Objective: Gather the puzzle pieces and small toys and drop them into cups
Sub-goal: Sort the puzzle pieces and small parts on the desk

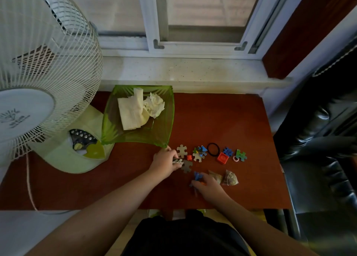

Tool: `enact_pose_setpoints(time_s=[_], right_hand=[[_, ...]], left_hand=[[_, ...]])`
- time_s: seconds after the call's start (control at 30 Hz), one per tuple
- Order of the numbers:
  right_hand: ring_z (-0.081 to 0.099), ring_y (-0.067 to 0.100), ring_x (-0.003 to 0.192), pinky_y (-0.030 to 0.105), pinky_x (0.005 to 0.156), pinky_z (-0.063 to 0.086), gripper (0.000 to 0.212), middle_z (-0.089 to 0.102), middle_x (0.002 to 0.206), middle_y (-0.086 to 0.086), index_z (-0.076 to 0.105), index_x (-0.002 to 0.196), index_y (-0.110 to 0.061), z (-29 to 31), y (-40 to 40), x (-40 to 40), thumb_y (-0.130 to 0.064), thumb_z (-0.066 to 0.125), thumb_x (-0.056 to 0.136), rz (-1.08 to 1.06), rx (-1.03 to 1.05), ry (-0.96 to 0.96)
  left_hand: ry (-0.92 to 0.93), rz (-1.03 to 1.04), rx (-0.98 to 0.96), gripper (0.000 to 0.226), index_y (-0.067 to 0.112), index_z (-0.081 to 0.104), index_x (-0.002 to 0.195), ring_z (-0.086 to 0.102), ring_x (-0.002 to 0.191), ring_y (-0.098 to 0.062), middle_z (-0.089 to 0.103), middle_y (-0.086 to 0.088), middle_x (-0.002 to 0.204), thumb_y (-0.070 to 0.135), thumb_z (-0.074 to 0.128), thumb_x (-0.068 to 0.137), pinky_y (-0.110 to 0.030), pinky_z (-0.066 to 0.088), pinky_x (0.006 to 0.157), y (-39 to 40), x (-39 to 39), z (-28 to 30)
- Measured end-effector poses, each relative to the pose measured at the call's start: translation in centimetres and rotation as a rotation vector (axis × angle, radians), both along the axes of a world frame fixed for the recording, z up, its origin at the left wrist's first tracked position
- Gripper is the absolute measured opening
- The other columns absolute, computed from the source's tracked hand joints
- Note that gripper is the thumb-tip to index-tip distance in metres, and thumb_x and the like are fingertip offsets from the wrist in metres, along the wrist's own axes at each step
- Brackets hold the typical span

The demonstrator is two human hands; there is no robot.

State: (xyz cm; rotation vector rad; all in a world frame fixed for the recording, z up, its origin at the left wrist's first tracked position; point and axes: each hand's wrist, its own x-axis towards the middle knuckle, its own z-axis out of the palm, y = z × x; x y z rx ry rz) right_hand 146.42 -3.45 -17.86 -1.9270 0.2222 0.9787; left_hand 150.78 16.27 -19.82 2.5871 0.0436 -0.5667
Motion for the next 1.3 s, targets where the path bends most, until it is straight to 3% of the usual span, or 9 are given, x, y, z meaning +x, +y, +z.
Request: enact_pose_setpoints(time_s=[0.17,0.33,0.53,0.73,0.83,1.0,1.07,1.17,1.3], right_hand=[[0.055,-0.001,0.049,0.012,0.053,0.043,0.009,0.061,0.062,-0.003,0.059,0.091,-0.017,0.8,-0.1,0.2,-0.020,0.052,0.097,-0.010,0.132,-0.014],[0.050,0.000,0.045,0.017,0.055,0.038,0.015,0.058,0.059,0.001,0.056,0.084,-0.012,0.9,-0.6,0.8,-0.017,0.051,0.098,-0.013,0.224,-0.007],[0.049,0.005,0.045,0.018,0.048,0.037,0.014,0.056,0.058,0.003,0.054,0.086,-0.008,1.0,-1.6,0.8,-0.015,0.052,0.097,-0.067,0.258,0.015],[0.049,0.011,0.050,0.025,0.051,0.037,0.012,0.057,0.056,0.000,0.057,0.094,-0.006,1.3,-3.2,0.6,-0.017,0.056,0.096,-0.063,0.291,0.034],[0.050,0.010,0.051,0.024,0.053,0.038,0.025,0.057,0.058,-0.001,0.057,0.109,0.003,1.6,-4.0,0.4,-0.019,0.055,0.097,-0.052,0.258,0.027],[0.047,0.012,0.052,0.024,0.053,0.038,0.028,0.056,0.058,0.001,0.053,0.117,0.003,1.9,-4.7,0.1,-0.018,0.053,0.098,-0.078,0.284,0.018],[0.046,0.011,0.051,0.024,0.052,0.037,0.027,0.055,0.058,0.001,0.054,0.116,0.003,1.8,-4.9,0.1,-0.017,0.053,0.098,-0.085,0.292,0.022],[0.045,0.014,0.052,0.024,0.052,0.037,0.021,0.056,0.058,0.002,0.056,0.108,0.000,1.7,-5.1,0.2,-0.017,0.053,0.097,-0.089,0.316,0.040],[0.044,0.016,0.052,0.025,0.052,0.036,0.011,0.054,0.056,0.003,0.055,0.096,-0.004,1.4,-5.2,0.5,-0.015,0.052,0.097,-0.085,0.345,0.039]], left_hand=[[-0.017,0.055,-0.154,0.023,0.020,0.056,0.093,0.051,0.101,-0.014,0.044,0.005,0.108,0.032,0.073,0.082,-0.023,0.036,0.080,0.1,-1.2,0.2],[-0.082,0.199,-0.245,0.039,0.027,0.057,0.121,0.058,0.101,-0.013,0.063,0.005,0.111,0.030,0.072,0.084,-0.025,0.039,0.081,0.7,-2.0,1.3],[-0.075,0.242,-0.244,0.046,0.023,0.053,0.132,0.056,0.117,-0.019,0.061,-0.001,0.127,0.025,0.066,0.089,-0.023,0.038,0.089,-1.4,-0.2,1.6],[0.000,0.203,-0.086,0.047,0.019,0.039,0.144,0.051,0.123,-0.026,0.050,-0.010,0.137,0.018,0.050,0.098,-0.036,0.044,0.095,-3.4,2.1,0.5],[0.055,0.164,-0.033,0.045,0.020,0.041,0.140,0.052,0.116,-0.026,0.048,-0.010,0.133,0.018,0.053,0.097,-0.037,0.046,0.091,-3.7,2.7,0.1],[0.061,0.153,0.046,0.028,0.017,0.053,0.112,0.055,0.090,-0.023,0.044,-0.008,0.123,0.021,0.067,0.088,-0.034,0.046,0.074,-3.8,3.3,-0.1],[0.023,0.150,0.058,0.028,0.016,0.053,0.109,0.058,0.089,-0.025,0.041,-0.008,0.126,0.020,0.069,0.087,-0.032,0.044,0.070,-3.9,3.3,-0.2],[-0.056,0.137,0.054,0.027,0.017,0.050,0.103,0.056,0.082,-0.022,0.049,-0.005,0.113,0.020,0.070,0.085,-0.033,0.043,0.067,-3.9,3.0,-0.2],[-0.131,0.172,0.052,0.035,0.018,0.047,0.111,0.061,0.089,-0.024,0.057,-0.002,0.114,0.022,0.070,0.085,-0.038,0.048,0.076,-3.8,2.4,-0.2]])
